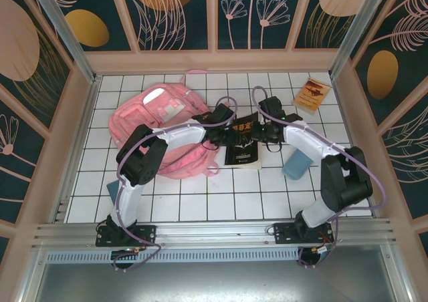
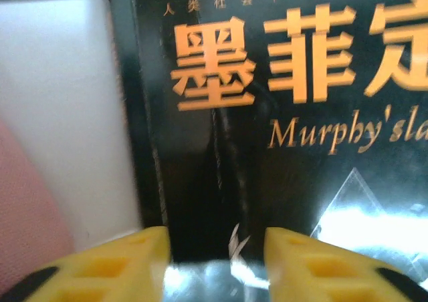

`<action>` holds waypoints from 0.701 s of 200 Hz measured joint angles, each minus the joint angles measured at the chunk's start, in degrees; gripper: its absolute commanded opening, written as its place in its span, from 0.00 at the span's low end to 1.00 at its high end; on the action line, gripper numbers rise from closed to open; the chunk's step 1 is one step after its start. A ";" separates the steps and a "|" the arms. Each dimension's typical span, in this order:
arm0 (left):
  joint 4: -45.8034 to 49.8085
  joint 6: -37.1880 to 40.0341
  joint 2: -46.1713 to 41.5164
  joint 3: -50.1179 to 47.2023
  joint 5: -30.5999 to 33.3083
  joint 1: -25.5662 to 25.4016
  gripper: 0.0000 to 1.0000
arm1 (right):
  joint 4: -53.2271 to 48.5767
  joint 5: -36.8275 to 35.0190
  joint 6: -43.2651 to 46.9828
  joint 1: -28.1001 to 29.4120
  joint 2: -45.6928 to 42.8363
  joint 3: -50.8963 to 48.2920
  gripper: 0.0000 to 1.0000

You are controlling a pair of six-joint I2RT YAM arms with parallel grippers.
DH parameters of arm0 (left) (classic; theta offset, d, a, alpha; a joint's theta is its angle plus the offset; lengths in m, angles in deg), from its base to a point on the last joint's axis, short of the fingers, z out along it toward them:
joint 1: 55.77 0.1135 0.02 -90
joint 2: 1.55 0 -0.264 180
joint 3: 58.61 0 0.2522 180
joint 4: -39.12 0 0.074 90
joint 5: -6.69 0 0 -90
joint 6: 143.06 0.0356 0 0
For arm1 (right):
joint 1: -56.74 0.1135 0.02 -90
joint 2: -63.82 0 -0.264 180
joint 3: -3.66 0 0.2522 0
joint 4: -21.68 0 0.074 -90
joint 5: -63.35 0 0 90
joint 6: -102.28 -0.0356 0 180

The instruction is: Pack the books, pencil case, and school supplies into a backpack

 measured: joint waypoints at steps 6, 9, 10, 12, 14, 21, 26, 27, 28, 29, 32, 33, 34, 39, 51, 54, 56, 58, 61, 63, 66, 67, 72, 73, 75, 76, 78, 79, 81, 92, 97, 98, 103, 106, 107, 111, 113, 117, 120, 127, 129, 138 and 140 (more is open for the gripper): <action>0.17 0.42 -0.70 0.11 0.50 -0.02 0.62 | 0.04 0.59 0.15 -0.57 -1.66 -0.09 0.00; 0.17 0.26 -0.94 0.15 0.74 -0.02 0.64 | 0.07 0.90 0.22 -0.87 -2.34 -0.13 0.00; 0.22 0.31 -1.11 0.17 0.85 -0.02 0.64 | 0.09 1.03 0.24 -1.03 -2.75 -0.15 0.00; 0.26 0.66 -1.46 0.22 0.98 -0.02 0.66 | 0.09 1.11 0.24 -1.20 -3.17 -0.17 0.00; 0.26 0.87 -1.84 0.24 1.18 0.00 0.67 | 0.11 1.31 0.28 -1.55 -3.82 -0.22 0.00; 0.26 1.27 -2.99 0.28 1.84 0.13 0.71 | 0.11 2.12 0.52 -2.64 -5.95 -0.28 0.00; 0.26 1.44 -4.07 0.28 2.25 0.26 0.74 | 0.15 2.80 0.76 -3.50 -7.41 -0.33 0.00; 0.26 1.62 -4.39 0.28 2.36 0.33 0.75 | 0.15 2.89 0.79 -3.63 -7.63 -0.33 0.00; 0.26 1.53 -4.57 0.28 2.38 0.35 0.75 | 0.15 3.10 0.87 -3.89 -7.98 -0.35 0.00; 0.26 1.38 -4.87 0.28 2.47 0.37 0.76 | 0.15 3.23 0.90 -4.00 -8.17 -0.35 0.00; 0.26 1.66 -5.62 0.28 2.67 0.55 0.77 | 0.13 3.72 0.98 -4.46 -8.94 -0.35 0.00; 0.24 1.79 -5.84 0.28 2.69 0.61 0.78 | 0.15 4.00 1.09 -4.72 -9.38 -0.35 0.00; 0.24 1.86 -6.03 0.28 2.71 0.66 0.78 | 0.15 4.13 1.14 -4.85 -9.57 -0.35 0.00; 0.20 1.79 -7.32 0.28 2.78 0.98 0.80 | 0.15 4.98 1.29 -5.70 -10.82 -0.35 0.00; -0.74 1.77 -11.17 -0.31 2.32 2.32 0.85 | 0.66 7.52 1.55 -7.41 -13.20 -0.35 0.00; -1.16 1.92 -12.07 -0.61 1.92 2.73 0.87 | 0.92 8.37 1.70 -7.74 -13.77 -0.33 0.00; -1.55 1.68 -12.70 -0.87 1.73 3.02 0.89 | 1.01 8.87 1.73 -7.91 -14.05 -0.33 0.00; -1.84 1.64 -13.38 -1.14 1.62 3.30 0.90 | 1.07 9.18 1.73 -8.02 -14.25 -0.33 0.00; -2.25 1.75 -14.32 -1.57 1.01 3.80 0.93 | 1.22 10.21 1.77 -8.20 -14.67 -0.26 0.00; -2.82 1.49 -15.06 -1.97 0.66 4.17 0.94 | 1.25 10.58 1.77 -8.28 -14.80 -0.24 0.00; -3.52 1.42 -16.09 -2.64 0.11 4.74 0.96 | 1.33 11.50 1.77 -8.37 -15.06 -0.15 0.00; -3.72 1.53 -16.35 -2.82 -0.04 4.90 0.97 | 1.38 11.91 1.79 -8.37 -15.17 -0.13 0.00; -4.92 1.01 -18.01 -4.09 -1.07 5.88 0.98 | 1.49 13.40 1.77 -8.41 -15.41 0.02 0.00; -5.29 1.18 -18.53 -4.50 -1.44 6.19 0.99 | 1.49 13.64 1.77 -8.44 -15.45 0.07 0.00; -5.73 0.96 -18.99 -4.94 -1.95 6.51 0.99 | 1.49 14.32 1.77 -8.41 -15.50 0.13 0.00; -6.10 0.66 -19.43 -5.35 -2.25 6.80 0.98 | 1.51 14.53 1.77 -8.41 -15.52 0.15 0.00; -6.54 0.59 -20.09 -5.92 -2.58 7.19 0.98 | 1.57 15.23 1.77 -8.39 -15.56 0.22 0.00; -6.71 0.59 -20.33 -6.14 -2.84 7.32 0.99 | 1.62 15.52 1.75 -8.39 -15.56 0.26 0.00; -7.30 0.55 -20.98 -6.80 -3.48 7.76 0.99 | 1.66 16.26 1.77 -8.39 -15.61 0.37 0.00; -9.94 0.02 -23.71 -10.05 -5.86 9.86 0.99 | 2.14 20.15 1.70 -8.39 -15.63 0.79 0.00; -11.17 -0.20 -24.74 -11.50 -7.15 10.71 0.99 | 2.40 21.84 1.66 -8.39 -15.61 0.98 0.00; -11.43 -0.26 -24.98 -11.87 -7.41 10.88 0.99 | 2.45 22.25 1.68 -8.39 -15.61 1.07 0.00; -12.28 -0.48 -25.75 -13.09 -8.81 11.56 0.99 | 2.69 24.00 1.66 -8.39 -15.61 1.36 0.00; -12.83 -0.50 -26.21 -13.86 -9.66 11.89 0.98 | 2.78 24.87 1.64 -8.39 -15.61 1.51 0.00; -12.96 -0.52 -26.27 -14.01 -9.88 11.96 0.98 | 2.93 25.35 1.60 -8.39 -15.61 1.62 0.00; -13.60 -0.70 -26.60 -14.73 -10.82 12.28 0.99 | 3.23 26.80 1.49 -8.39 -15.61 1.88 0.00; -13.99 -0.70 -26.80 -15.15 -11.39 12.41 0.99 | 3.45 27.47 1.44 -8.39 -15.61 2.05 0.00; -14.78 -0.92 -27.04 -15.91 -12.66 12.70 0.98 | 3.91 28.89 1.25 -8.35 -15.61 2.32 0.00; -15.19 -0.96 -27.15 -16.35 -13.42 12.81 0.98 | 4.28 29.81 1.25 -8.35 -15.61 2.49 0.00; -16.57 -1.31 -27.26 -17.49 -15.45 13.11 0.98 | 5.18 32.04 1.05 -8.33 -15.61 2.91 0.00; -16.90 -1.46 -27.28 -17.70 -15.89 13.16 0.99 | 5.49 32.74 1.05 -8.33 -15.61 3.02 0.00; -19.23 -2.43 -27.36 -19.34 -18.62 13.55 0.99 | 6.86 35.45 0.79 -8.35 -15.61 3.39 0.00; -19.69 -2.60 -27.36 -19.69 -19.28 13.62 0.98 | 7.30 36.09 0.63 -8.35 -15.61 3.43 0.00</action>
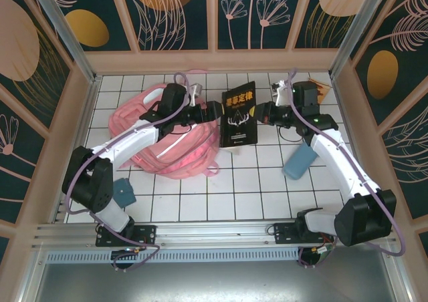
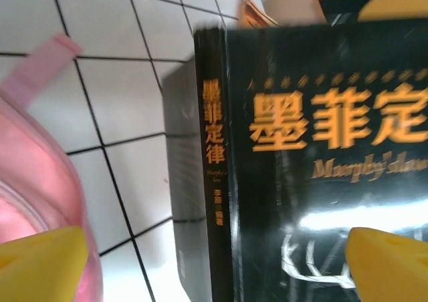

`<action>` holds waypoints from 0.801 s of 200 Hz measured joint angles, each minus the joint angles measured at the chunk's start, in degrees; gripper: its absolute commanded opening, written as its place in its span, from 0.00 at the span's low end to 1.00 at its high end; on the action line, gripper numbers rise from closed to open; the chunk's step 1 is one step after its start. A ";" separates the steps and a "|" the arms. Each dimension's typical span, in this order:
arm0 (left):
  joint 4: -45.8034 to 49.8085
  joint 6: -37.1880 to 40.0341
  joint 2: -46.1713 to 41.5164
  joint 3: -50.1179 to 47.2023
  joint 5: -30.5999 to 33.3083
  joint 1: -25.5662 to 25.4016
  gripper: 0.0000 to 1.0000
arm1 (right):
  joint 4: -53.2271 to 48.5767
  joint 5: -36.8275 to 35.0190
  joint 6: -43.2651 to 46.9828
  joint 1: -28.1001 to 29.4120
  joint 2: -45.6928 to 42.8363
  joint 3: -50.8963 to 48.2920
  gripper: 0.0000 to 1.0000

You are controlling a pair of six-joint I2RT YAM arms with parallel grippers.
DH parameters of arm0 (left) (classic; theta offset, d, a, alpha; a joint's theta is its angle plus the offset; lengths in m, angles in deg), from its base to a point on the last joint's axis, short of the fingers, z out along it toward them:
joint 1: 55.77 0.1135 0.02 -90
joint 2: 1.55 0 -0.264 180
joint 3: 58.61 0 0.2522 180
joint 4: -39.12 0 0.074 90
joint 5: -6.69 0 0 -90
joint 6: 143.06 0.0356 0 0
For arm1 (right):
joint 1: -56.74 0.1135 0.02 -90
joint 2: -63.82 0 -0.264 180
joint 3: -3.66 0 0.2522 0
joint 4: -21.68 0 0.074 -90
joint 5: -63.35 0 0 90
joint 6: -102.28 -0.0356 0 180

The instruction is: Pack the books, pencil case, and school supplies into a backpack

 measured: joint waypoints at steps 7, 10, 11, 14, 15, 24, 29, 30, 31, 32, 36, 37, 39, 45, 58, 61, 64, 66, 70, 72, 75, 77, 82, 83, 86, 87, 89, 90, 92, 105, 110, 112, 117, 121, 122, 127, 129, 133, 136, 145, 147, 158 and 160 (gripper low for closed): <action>-1.79 -0.94 0.00 -1.14 -1.99 0.20 0.99 | 1.11 1.79 -0.44 0.00 0.00 0.09 0.00; -2.69 -1.51 0.00 -1.66 -2.95 0.28 0.99 | 1.66 2.75 -0.66 0.00 0.02 0.11 0.00; -3.15 -1.75 0.00 -1.90 -3.32 0.31 0.99 | 1.79 2.91 -0.70 0.00 0.02 0.11 0.00; -4.09 -2.25 0.00 -2.36 -4.20 0.42 0.99 | 2.12 3.61 -0.90 0.02 0.04 0.15 0.00; -4.35 -2.43 0.00 -2.49 -4.44 0.44 0.99 | 2.27 3.78 -0.96 0.02 0.07 0.15 0.00; -7.39 -4.24 0.00 -3.82 -6.84 0.55 0.98 | 3.45 6.01 -1.36 0.00 0.26 0.17 0.00; -9.51 -5.57 0.00 -4.57 -8.35 0.57 0.98 | 4.15 7.08 -1.68 0.00 0.44 0.20 0.00; -9.51 -5.57 0.00 -4.57 -8.35 0.57 0.98 | 4.15 7.08 -1.68 0.00 0.44 0.20 0.00; -10.27 -5.86 0.00 -4.79 -8.66 0.59 0.98 | 4.28 7.30 -1.79 0.02 0.48 0.20 0.00; -10.58 -6.05 0.00 -4.87 -8.87 0.61 0.99 | 4.39 7.52 -1.90 0.02 0.52 0.20 0.00; -12.00 -6.84 0.00 -5.25 -9.68 0.61 0.99 | 4.72 8.04 -2.01 0.02 0.66 0.20 0.00; -12.50 -7.17 0.00 -5.40 -9.94 0.63 0.99 | 4.92 8.44 -2.16 0.02 0.79 0.20 0.00; -13.57 -7.63 0.00 -5.64 -10.29 0.63 0.99 | 5.11 8.81 -2.40 0.02 0.90 0.20 0.00; -15.52 -8.72 0.00 -6.10 -11.30 0.66 0.98 | 5.46 9.49 -2.54 0.02 1.16 0.20 0.00; -20.61 -10.88 0.00 -7.19 -13.22 0.66 0.99 | 6.23 10.91 -2.93 0.02 1.84 0.22 0.00; -21.62 -11.26 0.00 -7.43 -13.51 0.63 0.98 | 6.36 11.19 -3.06 0.07 2.01 0.22 0.00; -22.84 -11.82 0.00 -7.72 -14.03 0.63 0.98 | 6.45 11.39 -3.06 0.04 2.10 0.22 0.00; -23.47 -12.13 0.00 -7.85 -14.29 0.63 0.98 | 6.51 11.52 -3.13 0.07 2.19 0.22 0.00; -24.50 -12.59 0.00 -8.11 -14.69 0.63 0.97 | 6.62 11.78 -3.34 0.07 2.34 0.22 0.00; -25.24 -12.98 0.00 -8.33 -14.88 0.63 0.97 | 6.71 11.98 -3.50 0.04 2.40 0.22 0.00; -25.92 -13.27 0.00 -8.55 -15.06 0.63 0.95 | 6.84 12.13 -3.48 0.04 2.45 0.20 0.00; -26.43 -13.57 0.00 -8.70 -15.28 0.63 0.95 | 6.88 12.20 -3.52 0.04 2.45 0.20 0.00; -27.21 -14.03 0.00 -8.92 -15.58 0.66 0.94 | 7.06 12.50 -3.61 0.04 2.47 0.20 0.00; -27.61 -14.29 0.00 -9.05 -15.76 0.66 0.94 | 7.08 12.55 -3.65 0.04 2.47 0.22 0.00; -28.09 -14.73 0.00 -9.18 -15.91 0.74 0.93 | 7.21 12.68 -3.67 0.00 2.47 0.22 0.00; -28.22 -14.75 0.00 -9.22 -15.96 0.81 0.92 | 7.23 12.74 -3.67 0.00 2.47 0.24 0.00; -28.57 -14.99 0.00 -9.31 -16.15 0.85 0.90 | 7.26 12.79 -3.67 0.00 2.47 0.26 0.00; -28.57 -14.99 0.00 -9.31 -16.15 0.85 0.89 | 7.28 12.83 -3.69 0.00 2.47 0.28 0.00; -28.92 -15.26 0.00 -9.40 -16.31 0.94 0.88 | 7.32 12.87 -3.67 0.00 2.47 0.31 0.00; -30.34 -16.15 0.00 -9.44 -16.74 1.18 0.74 | 7.48 13.07 -3.67 0.00 2.51 0.63 0.00; -30.53 -16.44 0.00 -9.44 -16.76 1.25 0.69 | 7.48 13.05 -3.67 -0.02 2.51 0.76 0.00; -30.71 -16.35 0.00 -9.44 -16.83 1.29 0.66 | 7.48 13.05 -3.65 -0.09 2.54 0.85 0.00; -30.91 -16.76 0.00 -9.46 -16.79 1.40 0.62 | 7.48 13.03 -3.63 -0.11 2.56 1.01 0.00; -31.15 -16.74 0.00 -9.49 -16.72 1.55 0.57 | 7.45 13.00 -3.63 -0.15 2.56 1.18 0.00; -31.17 -16.85 0.00 -9.51 -16.72 1.57 0.56 | 7.45 13.00 -3.63 -0.17 2.56 1.20 0.00; -31.23 -16.87 0.00 -9.51 -16.59 1.73 0.51 | 7.43 13.03 -3.63 -0.33 2.67 1.44 0.00; -31.28 -17.14 0.00 -9.53 -16.50 1.77 0.49 | 7.41 13.00 -3.61 -0.35 2.67 1.51 0.00; -31.34 -17.05 -0.02 -9.53 -16.37 1.86 0.46 | 7.43 12.98 -3.52 -0.50 2.73 1.64 0.00; -31.45 -17.40 -0.04 -9.55 -16.26 1.99 0.45 | 7.39 12.98 -3.45 -0.61 2.78 1.73 0.00; -31.56 -17.64 -0.11 -9.57 -15.89 2.16 0.41 | 7.32 12.94 -3.41 -0.90 2.93 1.84 0.00; -31.58 -17.53 -0.15 -9.57 -15.89 2.19 0.39 | 7.28 12.92 -3.41 -1.01 3.02 1.86 0.00; -31.58 -17.59 -0.35 -9.60 -15.76 2.32 0.37 | 7.08 12.74 -3.32 -1.33 3.39 1.88 0.00; -31.56 -17.75 -0.44 -9.60 -15.69 2.32 0.37 | 6.99 12.72 -3.26 -1.44 3.54 1.88 0.00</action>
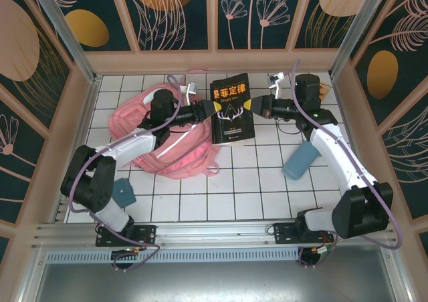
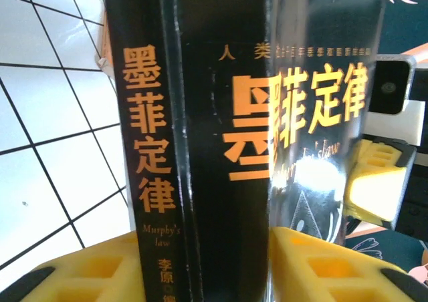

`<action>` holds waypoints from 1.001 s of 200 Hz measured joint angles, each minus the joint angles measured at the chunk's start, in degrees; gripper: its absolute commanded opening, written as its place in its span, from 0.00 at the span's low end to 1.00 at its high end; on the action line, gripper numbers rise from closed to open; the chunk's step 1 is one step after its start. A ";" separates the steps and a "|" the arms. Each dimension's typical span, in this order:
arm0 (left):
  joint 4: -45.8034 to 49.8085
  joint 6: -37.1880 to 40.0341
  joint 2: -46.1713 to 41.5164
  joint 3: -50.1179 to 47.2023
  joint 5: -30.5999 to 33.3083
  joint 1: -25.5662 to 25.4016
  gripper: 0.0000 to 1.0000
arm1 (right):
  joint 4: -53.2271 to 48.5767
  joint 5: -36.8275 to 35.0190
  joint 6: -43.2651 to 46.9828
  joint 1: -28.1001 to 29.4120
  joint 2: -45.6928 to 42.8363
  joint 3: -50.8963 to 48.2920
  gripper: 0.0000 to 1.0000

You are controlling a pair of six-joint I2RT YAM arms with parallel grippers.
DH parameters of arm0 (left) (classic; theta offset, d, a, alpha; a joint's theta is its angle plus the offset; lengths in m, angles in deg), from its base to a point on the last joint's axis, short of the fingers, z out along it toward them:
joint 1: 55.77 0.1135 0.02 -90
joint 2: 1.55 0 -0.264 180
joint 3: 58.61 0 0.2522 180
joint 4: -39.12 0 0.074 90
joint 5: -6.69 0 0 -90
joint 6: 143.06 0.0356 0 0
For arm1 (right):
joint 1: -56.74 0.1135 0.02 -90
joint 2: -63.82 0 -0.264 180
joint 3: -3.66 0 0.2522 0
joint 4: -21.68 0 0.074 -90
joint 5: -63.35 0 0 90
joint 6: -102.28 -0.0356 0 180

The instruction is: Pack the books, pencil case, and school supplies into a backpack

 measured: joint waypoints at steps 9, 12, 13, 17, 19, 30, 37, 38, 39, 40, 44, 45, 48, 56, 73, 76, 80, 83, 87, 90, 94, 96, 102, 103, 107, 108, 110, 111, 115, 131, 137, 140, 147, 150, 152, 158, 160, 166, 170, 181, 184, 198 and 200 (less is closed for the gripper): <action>-0.02 -0.07 -0.24 0.00 0.04 0.00 0.36 | -0.26 -0.13 0.11 -0.39 0.46 0.00 0.00; -0.04 -0.07 -0.31 0.00 0.04 0.00 0.36 | -0.39 -0.17 0.17 -0.48 0.57 0.00 0.00; -0.07 -0.07 -0.33 0.00 0.07 0.00 0.36 | -0.42 -0.17 0.22 -0.52 0.63 0.00 0.00; -0.17 -0.09 -0.42 0.00 0.11 0.00 0.36 | -0.55 -0.20 0.28 -0.72 0.79 0.00 0.00; -0.26 -0.09 -0.44 0.00 0.13 0.00 0.36 | -0.63 -0.20 0.33 -0.85 0.90 0.00 0.00; -0.74 -0.28 -0.61 0.00 0.13 -0.02 0.41 | -0.85 -0.22 0.50 -1.25 1.27 0.00 0.00; -1.09 -0.55 -0.63 0.00 0.07 -0.02 0.45 | -0.87 -0.20 0.66 -1.40 1.38 0.00 0.00; -1.11 -0.59 -0.63 0.00 0.07 -0.02 0.45 | -0.87 -0.22 0.70 -1.42 1.38 0.00 0.00; -1.20 -0.52 -0.63 0.00 0.07 -0.02 0.46 | -0.85 -0.22 0.68 -1.46 1.38 0.00 0.00; -1.31 -0.50 -0.63 0.00 0.04 -0.02 0.46 | -0.85 -0.22 0.68 -1.51 1.40 0.00 0.00; -1.49 -1.03 -0.63 0.00 0.07 0.04 0.48 | -0.85 -0.22 0.72 -1.62 1.40 0.00 0.00; -1.49 -1.03 -0.63 0.00 0.07 0.04 0.48 | -0.85 -0.22 0.72 -1.66 1.40 0.00 0.00; -1.70 -1.01 -0.63 0.00 0.09 0.09 0.50 | -0.85 -0.22 0.72 -1.81 1.40 0.00 0.00; -2.12 -1.36 -0.63 0.00 0.04 0.15 0.51 | -0.81 -0.22 0.74 -2.08 1.40 0.00 0.00; -3.63 -2.43 -0.63 -0.02 -0.28 0.15 0.51 | -0.79 -0.22 0.70 -2.16 1.42 -0.07 0.00; -3.89 -2.64 -0.63 -0.02 -0.31 0.15 0.51 | -0.72 -0.22 0.70 -2.16 1.42 -0.11 0.00; -4.22 -2.73 -0.63 -0.02 -0.37 0.15 0.50 | -0.57 -0.22 0.68 -2.16 1.42 -0.13 0.00; -4.48 -3.04 -0.63 -0.02 -0.44 0.15 0.48 | -0.44 -0.22 0.68 -2.16 1.42 -0.13 0.00; -4.79 -3.30 -0.63 -0.02 -0.50 0.15 0.46 | -0.33 -0.20 0.68 -2.21 1.42 -0.17 0.00; -4.94 -3.34 -0.63 -0.02 -0.52 0.15 0.45 | -0.22 -0.20 0.68 -2.21 1.42 -0.17 0.00; -5.27 -3.69 -0.61 -0.02 -0.63 0.15 0.43 | -0.09 -0.20 0.66 -2.25 1.42 -0.22 0.00; -5.38 -3.82 -0.61 -0.02 -0.66 0.15 0.42 | 0.09 -0.17 0.68 -2.27 1.42 -0.28 0.00; -5.90 -4.13 -0.61 -0.04 -0.72 0.15 0.40 | 0.44 -0.17 0.63 -2.32 1.42 -0.46 0.00; -5.97 -4.17 -0.61 -0.04 -0.74 0.15 0.40 | 0.46 -0.17 0.66 -2.32 1.42 -0.48 0.00; -6.36 -4.22 -0.61 -0.04 -0.90 0.15 0.38 | 0.52 -0.20 0.63 -2.32 1.42 -0.55 0.00; -6.49 -4.31 -0.61 -0.04 -0.92 0.15 0.38 | 0.52 -0.20 0.63 -2.34 1.42 -0.57 0.00; -6.56 -4.35 -0.61 -0.04 -0.94 0.15 0.38 | 0.52 -0.20 0.61 -2.36 1.44 -0.59 0.00; -6.56 -4.35 -0.61 -0.04 -0.94 0.15 0.37 | 0.52 -0.20 0.63 -2.36 1.44 -0.61 0.00; -6.88 -4.42 -0.61 -0.04 -1.14 0.15 0.36 | 0.63 -0.22 0.63 -2.36 1.49 -0.72 0.00; -7.63 -4.98 -0.61 -0.07 -1.75 0.15 0.33 | 0.66 -0.48 0.68 -2.43 1.73 -0.85 0.00; -7.82 -5.07 -0.61 -0.07 -1.81 0.15 0.30 | 0.63 -0.72 0.70 -2.43 1.84 -0.85 0.00; -7.93 -5.05 -0.61 -0.07 -1.81 0.15 0.28 | 0.63 -0.92 0.68 -2.43 1.92 -0.85 0.00; -8.20 -5.11 -0.61 -0.07 -1.88 0.15 0.24 | 0.57 -1.25 0.70 -2.43 2.10 -0.85 0.00; -8.24 -5.44 -0.61 -0.07 -1.90 0.15 0.23 | 0.50 -1.38 0.70 -2.43 2.14 -0.85 0.00; -8.28 -5.35 -0.61 -0.07 -1.88 0.15 0.22 | 0.48 -1.46 0.70 -2.45 2.21 -0.87 0.00; -8.48 -5.46 -0.61 -0.07 -1.95 0.15 0.18 | 0.46 -1.53 0.70 -2.56 2.34 -0.92 0.00; -8.55 -5.31 -0.61 -0.07 -1.97 0.15 0.16 | 0.46 -1.53 0.70 -2.64 2.36 -0.94 0.00; -8.59 -5.57 -0.61 -0.07 -1.95 0.15 0.13 | 0.48 -1.55 0.70 -2.78 2.38 -1.07 0.00; -8.59 -5.42 -0.61 -0.07 -1.99 0.15 0.11 | 0.46 -1.57 0.70 -2.82 2.38 -1.16 0.01; -8.57 -5.29 -0.61 -0.07 -2.03 0.13 0.08 | 0.50 -1.57 0.66 -3.02 2.38 -1.44 0.14; -8.55 -5.51 -0.61 -0.07 -2.08 0.13 0.07 | 0.52 -1.57 0.63 -3.04 2.38 -1.53 0.21; -8.04 -5.38 -0.61 -0.07 -1.97 0.09 0.02 | 0.42 -2.08 0.13 -3.06 2.38 -1.75 0.51; -7.96 -5.35 -0.61 -0.07 -1.90 0.09 0.02 | 0.42 -2.27 -0.04 -3.06 2.38 -1.75 0.55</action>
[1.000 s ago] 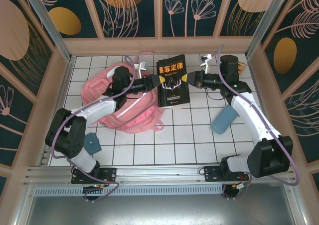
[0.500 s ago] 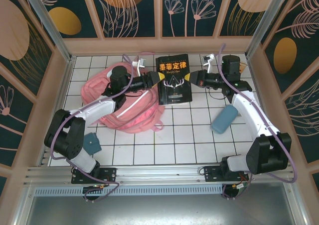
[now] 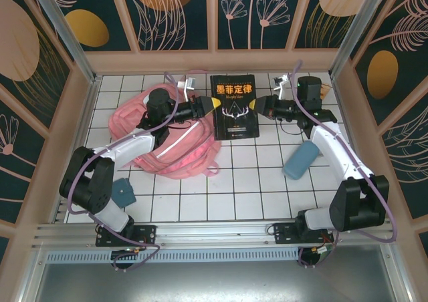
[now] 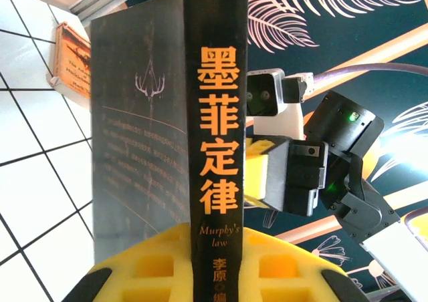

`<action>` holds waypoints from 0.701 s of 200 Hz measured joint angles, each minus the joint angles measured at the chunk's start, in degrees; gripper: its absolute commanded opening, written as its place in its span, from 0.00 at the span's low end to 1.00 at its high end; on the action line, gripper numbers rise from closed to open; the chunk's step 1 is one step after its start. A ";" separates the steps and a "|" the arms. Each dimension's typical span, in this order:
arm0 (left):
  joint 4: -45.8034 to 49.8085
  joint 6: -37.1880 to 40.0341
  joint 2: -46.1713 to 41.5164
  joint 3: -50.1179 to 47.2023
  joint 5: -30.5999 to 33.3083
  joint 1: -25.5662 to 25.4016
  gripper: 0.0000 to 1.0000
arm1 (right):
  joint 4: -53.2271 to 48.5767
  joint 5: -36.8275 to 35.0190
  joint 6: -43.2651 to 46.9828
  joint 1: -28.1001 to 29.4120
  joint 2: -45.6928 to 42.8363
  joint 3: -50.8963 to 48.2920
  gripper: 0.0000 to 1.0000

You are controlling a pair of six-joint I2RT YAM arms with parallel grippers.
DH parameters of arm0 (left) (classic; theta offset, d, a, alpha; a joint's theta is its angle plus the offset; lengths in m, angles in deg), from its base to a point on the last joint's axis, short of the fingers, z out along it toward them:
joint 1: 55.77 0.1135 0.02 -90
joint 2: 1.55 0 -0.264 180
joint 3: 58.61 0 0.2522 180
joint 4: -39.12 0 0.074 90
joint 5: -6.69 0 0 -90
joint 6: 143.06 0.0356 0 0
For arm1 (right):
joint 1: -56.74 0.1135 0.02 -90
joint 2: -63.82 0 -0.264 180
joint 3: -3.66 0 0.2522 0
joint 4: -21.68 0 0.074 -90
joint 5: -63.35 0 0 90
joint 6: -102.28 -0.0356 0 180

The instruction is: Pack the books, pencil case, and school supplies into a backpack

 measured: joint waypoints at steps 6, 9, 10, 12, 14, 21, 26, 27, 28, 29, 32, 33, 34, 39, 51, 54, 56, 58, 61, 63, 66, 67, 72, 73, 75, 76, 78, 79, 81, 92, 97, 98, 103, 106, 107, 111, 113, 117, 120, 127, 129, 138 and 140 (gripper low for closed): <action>0.39 0.17 0.00 0.00 0.24 -0.07 0.02 | -0.09 -0.87 -0.20 -0.02 0.00 0.00 0.64; 0.74 0.22 -0.02 0.00 0.35 -0.07 0.02 | -0.15 -1.29 -0.20 -0.04 -0.02 -0.02 0.69; 0.74 0.22 -0.02 0.00 0.35 -0.07 0.02 | -0.15 -1.29 -0.20 -0.04 -0.02 -0.02 0.69; 0.94 0.26 -0.02 0.00 0.42 -0.11 0.02 | -0.22 -1.66 -0.39 -0.07 -0.02 -0.02 0.73; 1.14 0.33 -0.02 0.00 0.48 -0.15 0.02 | -0.24 -1.95 -0.48 -0.09 -0.04 -0.04 0.73; 2.03 0.55 -0.02 0.00 0.96 -0.35 0.02 | -0.22 -2.89 -0.96 -0.24 -0.13 -0.09 0.81; 2.71 0.66 -0.09 0.00 1.53 -0.55 0.02 | -0.02 -3.67 -1.29 -0.33 -0.35 -0.33 0.86; 2.84 0.66 -0.11 0.00 1.66 -0.59 0.02 | 0.02 -3.78 -1.36 -0.37 -0.39 -0.37 0.87; 3.08 0.68 -0.11 0.00 1.92 -0.68 0.01 | 0.07 -3.93 -1.36 -0.39 -0.44 -0.44 0.88; 3.21 0.68 -0.11 0.00 2.01 -0.72 0.01 | 0.11 -4.09 -1.31 -0.42 -0.50 -0.52 0.89; 3.61 0.70 -0.15 0.00 2.54 -0.83 0.01 | 0.17 -4.48 -2.03 -0.52 -0.83 -0.87 0.91; 3.74 0.70 -0.17 0.00 2.69 -0.87 0.01 | 0.22 -4.59 -2.34 -0.59 -0.96 -1.01 0.92; 3.87 0.72 -0.20 0.00 2.86 -0.92 0.01 | 0.26 -4.70 -2.40 -0.63 -1.05 -1.11 0.93; 4.50 0.76 -0.31 0.00 3.72 -1.16 0.01 | 0.87 -5.49 -3.32 -0.94 -1.84 -2.16 0.95; 5.95 0.72 -0.70 0.02 6.47 -1.60 0.01 | 3.63 -6.80 -6.19 -1.51 -4.26 -5.77 0.98; 6.14 0.70 -0.79 0.02 7.15 -1.64 0.00 | 4.02 -6.88 -6.99 -1.55 -4.61 -6.29 0.99; 6.40 0.63 -0.90 0.02 7.82 -1.64 0.00 | 4.74 -7.13 -7.43 -1.60 -5.07 -7.02 0.99; 6.58 0.61 -0.98 0.02 8.50 -1.64 0.00 | 5.20 -7.26 -8.22 -1.60 -5.70 -7.91 0.99; 6.69 0.59 -1.07 0.02 9.09 -1.64 0.00 | 5.79 -7.45 -9.33 -1.62 -6.16 -8.63 0.99; 6.95 0.46 -1.25 0.02 10.08 -1.64 0.00 | 6.49 -7.72 -10.12 -1.60 -6.58 -9.29 0.99; 7.26 0.37 -1.40 0.02 10.93 -1.62 0.00 | 7.39 -7.87 -10.82 -1.55 -7.08 -10.19 0.99; 7.34 0.31 -1.53 0.02 11.56 -1.62 0.00 | 7.87 -7.96 -11.61 -1.46 -7.39 -10.71 0.99; 7.72 0.02 -1.84 0.02 13.31 -1.62 0.00 | 9.38 -8.50 -13.33 -1.25 -8.24 -12.15 0.99; 7.78 -0.02 -1.92 0.02 13.57 -1.62 0.00 | 9.94 -8.55 -14.12 -1.09 -8.59 -12.68 0.99; 7.98 -0.26 -2.23 0.02 14.99 -1.62 0.00 | 10.60 -8.85 -15.04 -0.96 -8.90 -13.25 0.99; 7.98 -0.26 -2.23 0.02 14.99 -1.62 0.00 | 10.91 -9.01 -15.39 -0.90 -9.07 -13.57 0.99; 8.13 -0.42 -2.40 0.02 15.85 -1.62 0.00 | 11.50 -9.25 -16.02 -0.79 -9.40 -14.14 0.99; 8.20 -0.50 -2.54 0.02 16.17 -1.62 0.00 | 11.82 -9.38 -16.48 -0.68 -9.60 -14.47 0.99; 8.37 -0.57 -2.80 0.02 17.18 -1.62 0.00 | 12.55 -9.62 -17.29 -0.42 -9.99 -15.15 0.99; 8.92 -1.22 -4.22 0.02 21.44 -1.62 0.00 | 15.96 -11.28 -21.86 1.14 -11.63 -18.18 0.99; 8.98 -1.55 -5.05 0.00 23.56 -1.62 0.00 | 18.18 -12.20 -24.33 2.19 -12.20 -19.67 0.99; 8.98 -1.64 -5.16 0.00 23.85 -1.62 0.00 | 18.40 -12.31 -24.79 2.34 -12.28 -19.85 0.99; 8.85 -2.05 -5.84 0.00 25.59 -1.62 0.00 | 20.11 -12.81 -26.71 3.41 -12.63 -20.92 0.99; 8.79 -2.36 -6.29 0.00 26.58 -1.62 0.00 | 21.94 -13.27 -28.17 4.28 -12.85 -21.86 0.99; 8.76 -2.45 -6.38 0.00 26.82 -1.62 0.00 | 22.36 -13.27 -28.55 4.50 -12.85 -22.05 0.99; 8.55 -2.80 -6.88 0.00 28.04 -1.62 0.00 | 24.22 -13.86 -30.32 5.31 -12.96 -22.97 0.99; 8.44 -2.95 -7.10 0.00 28.50 -1.62 0.00 | 24.96 -14.03 -30.91 5.73 -12.96 -23.32 0.99; 8.11 -3.39 -7.48 0.00 29.35 -1.62 0.00 | 27.21 -14.40 -33.07 6.93 -12.92 -24.33 0.99; 7.78 -3.72 -7.80 0.00 30.23 -1.60 0.00 | 28.09 -14.60 -33.88 7.41 -12.90 -24.70 0.99; 7.02 -4.46 -8.22 0.00 31.65 -1.55 0.00 | 31.67 -15.50 -37.03 9.25 -12.50 -25.94 0.99; 6.82 -4.72 -8.31 0.00 31.87 -1.53 0.00 | 32.59 -15.65 -38.03 9.68 -12.39 -26.23 0.99; 5.68 -5.75 -8.48 0.00 33.11 -1.51 0.00 | 37.57 -17.49 -41.79 11.85 -11.76 -27.61 0.99; 5.40 -5.92 -8.48 -0.02 33.33 -1.51 0.00 | 38.25 -17.75 -42.29 12.20 -11.65 -27.80 0.99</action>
